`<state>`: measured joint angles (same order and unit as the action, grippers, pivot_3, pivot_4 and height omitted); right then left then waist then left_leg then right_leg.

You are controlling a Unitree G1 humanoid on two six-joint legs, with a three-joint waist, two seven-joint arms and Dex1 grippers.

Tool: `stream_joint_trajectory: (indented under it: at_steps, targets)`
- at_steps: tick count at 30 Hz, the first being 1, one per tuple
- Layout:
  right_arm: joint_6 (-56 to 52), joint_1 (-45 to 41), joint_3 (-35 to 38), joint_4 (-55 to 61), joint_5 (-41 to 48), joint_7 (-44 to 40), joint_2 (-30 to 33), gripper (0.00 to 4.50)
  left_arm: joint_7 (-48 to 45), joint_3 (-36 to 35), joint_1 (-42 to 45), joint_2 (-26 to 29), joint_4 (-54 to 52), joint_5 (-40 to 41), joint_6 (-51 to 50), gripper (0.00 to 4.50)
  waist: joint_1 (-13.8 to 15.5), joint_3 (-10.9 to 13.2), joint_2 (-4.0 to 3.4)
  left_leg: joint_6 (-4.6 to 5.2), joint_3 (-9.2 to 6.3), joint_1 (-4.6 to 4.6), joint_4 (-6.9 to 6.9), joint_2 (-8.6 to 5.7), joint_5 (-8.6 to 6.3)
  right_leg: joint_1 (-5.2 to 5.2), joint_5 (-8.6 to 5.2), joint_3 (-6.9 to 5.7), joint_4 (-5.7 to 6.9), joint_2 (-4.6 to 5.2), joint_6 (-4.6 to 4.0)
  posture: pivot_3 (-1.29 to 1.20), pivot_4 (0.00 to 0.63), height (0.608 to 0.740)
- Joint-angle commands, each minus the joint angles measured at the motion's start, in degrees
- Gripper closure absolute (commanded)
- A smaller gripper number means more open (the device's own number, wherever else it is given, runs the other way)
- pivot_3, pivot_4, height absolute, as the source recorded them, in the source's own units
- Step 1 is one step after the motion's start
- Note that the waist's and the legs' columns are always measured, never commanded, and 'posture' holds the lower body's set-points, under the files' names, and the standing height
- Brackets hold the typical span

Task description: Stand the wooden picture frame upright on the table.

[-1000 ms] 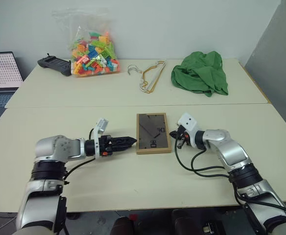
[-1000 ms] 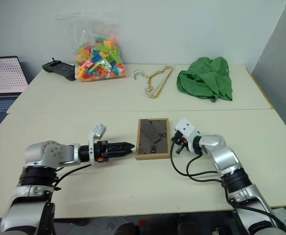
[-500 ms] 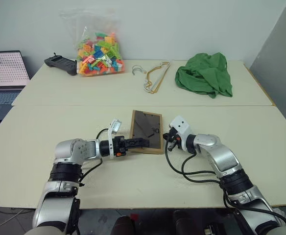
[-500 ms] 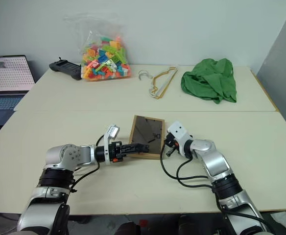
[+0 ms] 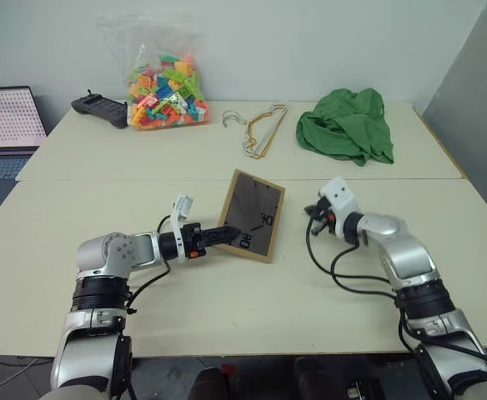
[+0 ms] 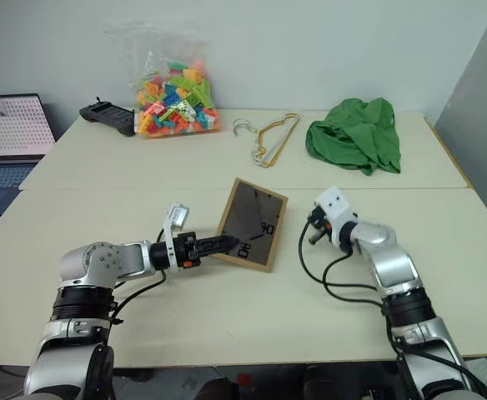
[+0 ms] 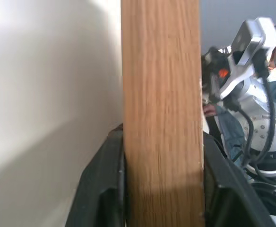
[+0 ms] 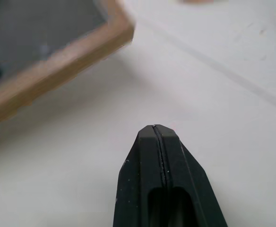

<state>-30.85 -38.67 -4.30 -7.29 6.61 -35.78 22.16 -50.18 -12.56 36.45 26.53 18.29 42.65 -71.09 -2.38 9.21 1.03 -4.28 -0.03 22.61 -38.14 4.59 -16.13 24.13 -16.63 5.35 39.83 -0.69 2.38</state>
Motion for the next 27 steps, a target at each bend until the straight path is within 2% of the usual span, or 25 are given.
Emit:
stream_joint_trajectory:
  at_steps: [1, 5, 8, 9, 11, 12, 16, 21, 27]
  targets:
    - [1.59, -6.26, 3.45, 1.41, 5.18, -2.63, -1.20, 4.50, 2.41, -5.08, 4.27, -1.28, -4.66, 4.49, 0.02, 3.22, -0.02, 0.00, 0.00, 0.00, 0.00, 0.02, 0.00, 0.00, 0.00, 0.01, 0.00, 0.00, -0.01, 0.00, 0.00, 0.00, 0.150, 0.740]
    - [-3.20, -11.99, 5.21, 2.34, 13.69, -8.65, -3.26, 4.50, 7.22, -9.25, 8.17, -3.12, -6.16, 6.92, 0.33, 3.22, -0.01, 0.01, 0.00, -0.02, -0.03, 0.09, 0.01, 0.01, 0.01, 0.03, 0.00, -0.05, -0.07, 0.01, 0.00, 0.00, 0.150, 0.740]
    - [-5.44, -15.14, 5.28, 0.08, 17.17, -11.34, -4.36, 4.03, 8.91, -10.20, 8.50, -3.58, -9.70, 8.78, 0.03, 3.22, -0.21, 0.01, 0.00, -0.06, -0.04, 0.08, 0.01, 0.02, 0.03, 0.02, 0.01, -0.05, -0.07, 0.02, 0.00, 0.00, 0.150, 0.740]
    - [-5.70, -15.73, 5.21, -0.60, 17.74, -11.78, -4.54, 3.70, 9.59, -10.37, 8.43, -3.74, -10.36, 9.18, -0.06, 3.22, -0.23, 0.01, 0.00, -0.15, -0.03, 0.08, 0.03, 0.02, 0.08, 0.02, 0.01, -0.05, -0.09, 0.02, 0.00, 0.00, 0.150, 0.740]
    - [-5.92, -16.88, 4.94, -1.89, 17.99, -11.70, -4.99, 3.41, 10.16, -10.30, 7.87, -3.87, -12.09, 10.10, -0.13, 3.22, -0.19, 0.01, 0.00, -0.17, -0.03, 0.09, 0.05, 0.02, 0.10, 0.02, 0.01, -0.06, -0.12, 0.03, 0.00, 0.00, 0.150, 0.740]
    - [-5.85, -17.59, 4.55, -2.84, 18.07, -11.81, -5.52, 3.07, 10.49, -10.39, 7.24, -4.03, -13.60, 10.98, -0.45, 3.22, -0.19, 0.01, 0.00, -0.17, -0.04, 0.08, 0.04, 0.02, 0.09, 0.01, 0.01, -0.08, -0.12, 0.05, 0.00, 0.00, 0.150, 0.740]
    - [-4.05, -19.00, 2.89, -5.61, 17.13, -12.00, -7.23, 2.27, 12.47, -10.90, 5.71, -4.78, -16.83, 12.89, -0.83, 3.22, -0.41, 0.02, -0.01, -0.16, -0.02, 0.09, 0.03, 0.02, 0.09, 0.04, 0.01, -0.07, -0.09, 0.05, 0.00, 0.00, 0.150, 0.740]
    - [-3.74, -19.01, 2.03, -4.10, 17.83, -11.49, -9.77, 1.12, 14.74, -11.57, 3.52, -5.40, -19.18, 14.42, -1.16, 3.22, -0.58, 0.02, -0.01, -0.17, -0.03, 0.10, 0.04, 0.02, 0.10, 0.04, 0.01, -0.07, -0.10, 0.05, 0.00, 0.00, 0.150, 0.740]
    - [-13.94, -14.70, 4.59, 7.71, 27.99, -15.97, -7.20, 1.12, 17.17, -12.64, 0.71, -4.86, -20.21, 16.12, -1.77, 3.22, -0.32, 0.02, -0.02, -0.20, -0.09, 0.20, 0.03, 0.02, 0.11, 0.06, 0.01, -0.17, -0.16, 0.09, 0.00, 0.00, 0.150, 0.740]
